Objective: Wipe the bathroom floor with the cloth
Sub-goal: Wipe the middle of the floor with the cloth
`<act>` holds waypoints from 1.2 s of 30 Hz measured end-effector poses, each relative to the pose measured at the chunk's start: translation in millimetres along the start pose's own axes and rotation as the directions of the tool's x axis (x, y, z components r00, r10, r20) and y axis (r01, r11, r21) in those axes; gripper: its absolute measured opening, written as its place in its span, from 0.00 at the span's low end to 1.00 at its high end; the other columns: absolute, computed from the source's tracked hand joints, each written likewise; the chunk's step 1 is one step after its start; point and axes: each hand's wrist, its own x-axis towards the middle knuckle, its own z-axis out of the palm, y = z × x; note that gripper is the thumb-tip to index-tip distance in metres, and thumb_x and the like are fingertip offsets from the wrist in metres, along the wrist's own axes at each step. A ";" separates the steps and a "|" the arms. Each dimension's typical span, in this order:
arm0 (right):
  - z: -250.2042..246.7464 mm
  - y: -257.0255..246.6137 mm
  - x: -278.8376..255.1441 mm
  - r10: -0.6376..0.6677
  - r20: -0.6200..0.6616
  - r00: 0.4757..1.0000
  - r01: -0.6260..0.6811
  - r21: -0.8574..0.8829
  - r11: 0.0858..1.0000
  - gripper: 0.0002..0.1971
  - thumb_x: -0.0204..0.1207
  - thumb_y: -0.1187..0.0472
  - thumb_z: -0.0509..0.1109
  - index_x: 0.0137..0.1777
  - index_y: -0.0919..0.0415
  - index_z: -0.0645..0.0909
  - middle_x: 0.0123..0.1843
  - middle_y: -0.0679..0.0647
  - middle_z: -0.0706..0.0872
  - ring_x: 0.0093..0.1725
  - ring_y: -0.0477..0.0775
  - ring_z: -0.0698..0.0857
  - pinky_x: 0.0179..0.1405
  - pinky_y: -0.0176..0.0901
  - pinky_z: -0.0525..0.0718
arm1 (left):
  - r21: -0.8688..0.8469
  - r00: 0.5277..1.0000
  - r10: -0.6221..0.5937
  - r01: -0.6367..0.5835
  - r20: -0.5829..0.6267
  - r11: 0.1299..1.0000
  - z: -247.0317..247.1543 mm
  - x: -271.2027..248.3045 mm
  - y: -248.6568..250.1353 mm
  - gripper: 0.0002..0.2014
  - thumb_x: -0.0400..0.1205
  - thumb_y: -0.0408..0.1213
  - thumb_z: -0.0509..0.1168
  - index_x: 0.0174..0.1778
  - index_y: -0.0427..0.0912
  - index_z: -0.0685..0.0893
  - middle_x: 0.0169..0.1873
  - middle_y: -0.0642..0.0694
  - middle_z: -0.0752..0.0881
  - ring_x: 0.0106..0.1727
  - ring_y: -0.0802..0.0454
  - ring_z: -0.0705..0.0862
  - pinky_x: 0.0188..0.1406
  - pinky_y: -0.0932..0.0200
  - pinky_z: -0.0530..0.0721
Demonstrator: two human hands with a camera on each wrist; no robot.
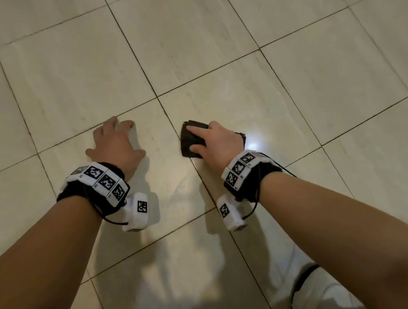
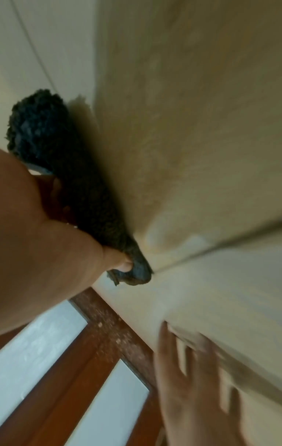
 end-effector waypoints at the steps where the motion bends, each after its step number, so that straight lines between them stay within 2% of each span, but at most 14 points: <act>1: -6.9 4.8 6.7 0.035 -0.025 0.999 -0.035 0.007 0.999 0.25 0.83 0.41 0.63 0.80 0.34 0.67 0.62 0.51 0.77 0.55 0.55 0.82 0.46 0.46 0.76 | -0.004 1.000 -0.002 0.002 -0.003 1.000 -0.5 -0.4 -0.8 0.36 0.75 0.46 0.75 0.79 0.57 0.68 0.83 0.49 0.58 0.82 0.41 0.55 0.69 0.26 0.67; 3: -24.5 24.4 21.5 0.113 -0.065 0.991 -0.112 0.020 0.994 0.25 0.83 0.40 0.62 0.81 0.34 0.66 0.63 0.52 0.76 0.53 0.55 0.81 0.42 0.45 0.71 | -0.007 1.000 -0.001 0.001 0.000 1.000 -1.9 -0.1 -2.3 0.37 0.75 0.47 0.76 0.79 0.58 0.68 0.83 0.50 0.58 0.82 0.41 0.56 0.69 0.27 0.67; 4: -34.4 37.9 29.1 0.153 -0.083 0.985 -0.150 0.039 0.988 0.26 0.83 0.40 0.62 0.81 0.34 0.66 0.63 0.53 0.76 0.54 0.57 0.82 0.44 0.45 0.73 | -0.006 1.000 0.003 -0.003 0.001 1.000 -2.4 0.7 -3.5 0.37 0.74 0.48 0.76 0.79 0.58 0.68 0.83 0.50 0.59 0.82 0.41 0.56 0.69 0.27 0.68; 7: -59.8 80.8 50.5 0.272 -0.148 0.951 -0.252 0.141 0.958 0.27 0.82 0.43 0.66 0.80 0.39 0.69 0.70 0.59 0.78 0.64 0.64 0.82 0.59 0.51 0.79 | -0.003 1.000 0.015 -0.015 -0.012 1.000 -3.3 1.9 -7.1 0.37 0.73 0.49 0.76 0.78 0.59 0.68 0.82 0.50 0.60 0.81 0.41 0.57 0.68 0.28 0.70; 10: -76.3 108.6 65.7 0.388 -0.186 0.903 -0.326 0.294 0.899 0.28 0.81 0.48 0.69 0.81 0.45 0.71 0.75 0.59 0.79 0.71 0.62 0.80 0.69 0.46 0.77 | 0.000 1.000 0.015 -0.015 -0.024 1.000 -1.5 2.8 -7.7 0.37 0.73 0.49 0.76 0.78 0.59 0.69 0.82 0.51 0.60 0.81 0.43 0.57 0.67 0.29 0.71; 13: -79.3 117.1 74.5 0.450 -0.216 0.867 -0.372 0.322 0.871 0.28 0.82 0.48 0.68 0.81 0.47 0.70 0.76 0.59 0.78 0.72 0.63 0.80 0.69 0.48 0.77 | 0.011 0.999 0.024 -0.024 -0.021 1.000 -0.3 3.2 -8.4 0.37 0.73 0.50 0.76 0.78 0.59 0.68 0.82 0.51 0.60 0.81 0.43 0.56 0.66 0.30 0.71; 21: -72.9 113.6 84.9 0.494 -0.255 0.831 -0.407 0.328 0.853 0.28 0.82 0.46 0.66 0.81 0.47 0.70 0.78 0.56 0.76 0.71 0.61 0.80 0.67 0.49 0.80 | 0.003 0.998 0.046 -0.046 -0.050 0.999 3.9 4.1 -11.5 0.37 0.73 0.50 0.76 0.77 0.59 0.68 0.81 0.51 0.61 0.81 0.45 0.56 0.66 0.30 0.72; 25: -72.8 100.6 94.8 0.463 -0.225 0.857 -0.395 0.290 0.872 0.29 0.83 0.45 0.63 0.83 0.47 0.67 0.79 0.59 0.72 0.72 0.64 0.79 0.70 0.51 0.79 | 0.002 0.998 0.041 -0.041 -0.042 0.999 3.4 5.0 -9.6 0.37 0.73 0.49 0.77 0.77 0.58 0.68 0.81 0.50 0.61 0.80 0.44 0.56 0.65 0.30 0.72; 28: -74.4 74.7 100.0 0.405 -0.164 0.900 -0.355 0.264 0.897 0.28 0.83 0.45 0.63 0.83 0.45 0.67 0.79 0.60 0.70 0.70 0.65 0.79 0.69 0.51 0.78 | 0.000 0.999 0.033 -0.033 -0.037 0.999 1.5 5.1 -6.4 0.36 0.73 0.47 0.77 0.76 0.58 0.68 0.81 0.50 0.61 0.80 0.44 0.56 0.65 0.30 0.72; 32: -61.4 19.2 93.6 0.203 -0.071 0.977 -0.194 0.119 0.974 0.26 0.84 0.45 0.61 0.83 0.42 0.66 0.74 0.61 0.71 0.65 0.65 0.80 0.64 0.54 0.81 | 0.016 0.999 0.039 -0.039 -0.036 0.999 -1.2 3.5 -6.2 0.37 0.73 0.49 0.77 0.77 0.57 0.68 0.81 0.50 0.62 0.80 0.43 0.57 0.64 0.29 0.73; 34: -49.4 -8.5 84.1 0.113 -0.018 0.993 -0.113 0.045 0.993 0.26 0.85 0.44 0.61 0.83 0.40 0.64 0.71 0.58 0.72 0.63 0.62 0.80 0.63 0.54 0.81 | 0.023 0.999 0.044 -0.043 -0.025 0.999 -4.1 2.4 -7.2 0.38 0.73 0.51 0.77 0.78 0.58 0.68 0.81 0.51 0.62 0.80 0.43 0.57 0.66 0.29 0.72; 36: -36.7 -30.0 74.3 0.042 0.030 0.999 -0.042 -0.010 0.999 0.26 0.85 0.44 0.61 0.83 0.37 0.63 0.71 0.56 0.72 0.64 0.61 0.81 0.62 0.55 0.82 | -0.040 0.998 0.052 -0.053 -0.018 0.998 -8.1 0.3 -13.4 0.39 0.72 0.52 0.77 0.79 0.56 0.68 0.80 0.51 0.64 0.80 0.44 0.60 0.69 0.31 0.71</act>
